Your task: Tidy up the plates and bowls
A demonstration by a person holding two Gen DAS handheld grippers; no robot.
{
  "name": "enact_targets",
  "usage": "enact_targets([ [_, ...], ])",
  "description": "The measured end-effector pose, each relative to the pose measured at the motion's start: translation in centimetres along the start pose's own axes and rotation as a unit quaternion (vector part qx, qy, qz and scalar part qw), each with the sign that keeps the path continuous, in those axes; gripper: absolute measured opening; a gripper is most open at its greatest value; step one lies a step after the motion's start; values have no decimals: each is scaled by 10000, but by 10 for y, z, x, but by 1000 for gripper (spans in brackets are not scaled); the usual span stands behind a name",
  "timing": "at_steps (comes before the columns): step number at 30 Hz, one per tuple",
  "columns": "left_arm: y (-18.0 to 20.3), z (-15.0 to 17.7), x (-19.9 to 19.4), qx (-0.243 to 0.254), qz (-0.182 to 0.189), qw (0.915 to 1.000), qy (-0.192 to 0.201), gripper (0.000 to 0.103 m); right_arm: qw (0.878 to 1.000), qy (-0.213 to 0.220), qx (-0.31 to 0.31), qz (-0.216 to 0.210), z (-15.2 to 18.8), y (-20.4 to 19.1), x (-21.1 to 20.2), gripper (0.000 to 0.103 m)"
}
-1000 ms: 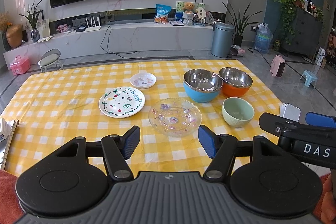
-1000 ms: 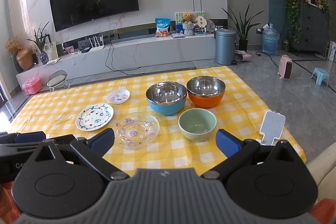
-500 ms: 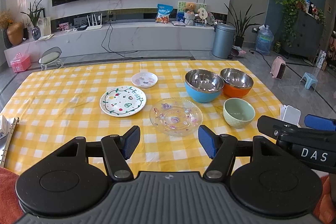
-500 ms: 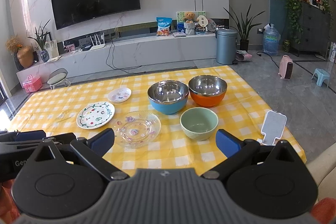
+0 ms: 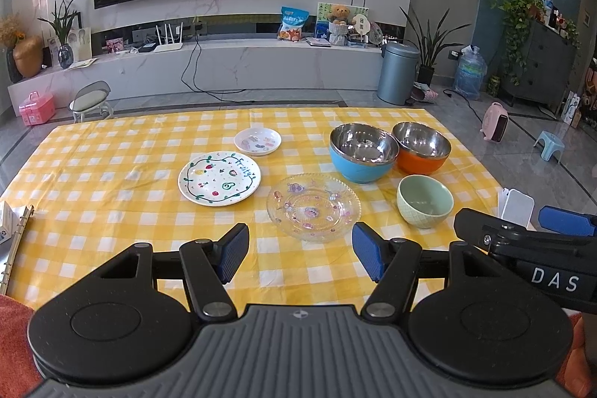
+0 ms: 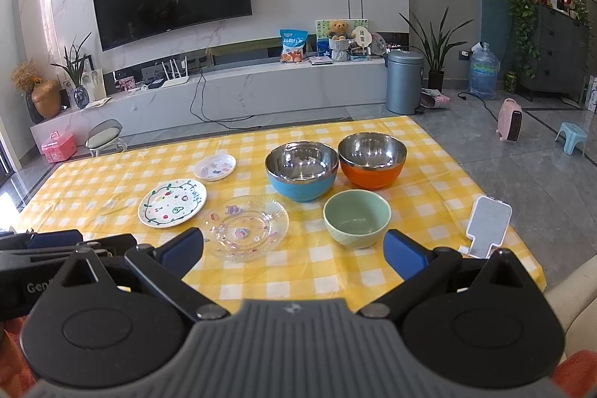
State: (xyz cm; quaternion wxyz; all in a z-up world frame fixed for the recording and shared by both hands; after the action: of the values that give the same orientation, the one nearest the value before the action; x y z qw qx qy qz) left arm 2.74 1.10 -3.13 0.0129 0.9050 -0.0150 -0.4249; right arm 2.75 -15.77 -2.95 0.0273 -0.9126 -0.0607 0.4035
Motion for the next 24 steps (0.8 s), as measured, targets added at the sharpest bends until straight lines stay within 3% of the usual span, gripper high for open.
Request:
enact_targets([
  [18, -3, 0, -1, -58, 21, 10000, 2, 75, 10000, -19, -40, 3, 0, -4, 0, 101],
  [24, 0, -4, 3, -61, 249, 9997, -33, 72, 9999, -59, -147, 23, -1, -1, 5, 101],
])
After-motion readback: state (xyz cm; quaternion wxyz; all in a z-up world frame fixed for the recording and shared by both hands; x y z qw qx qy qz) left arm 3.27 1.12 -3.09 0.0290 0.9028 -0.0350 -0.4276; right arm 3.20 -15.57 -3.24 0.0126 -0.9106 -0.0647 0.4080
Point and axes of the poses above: each gripper's, at about its wrist camera, not at the fingertips, and x roughly the way its jaws point, y to its right, z to its underside, the point moved 4 cm from there along x, roughly the way its jaws point, and after that the axes turned 12 degrees about -y, right-handed, at the moved point
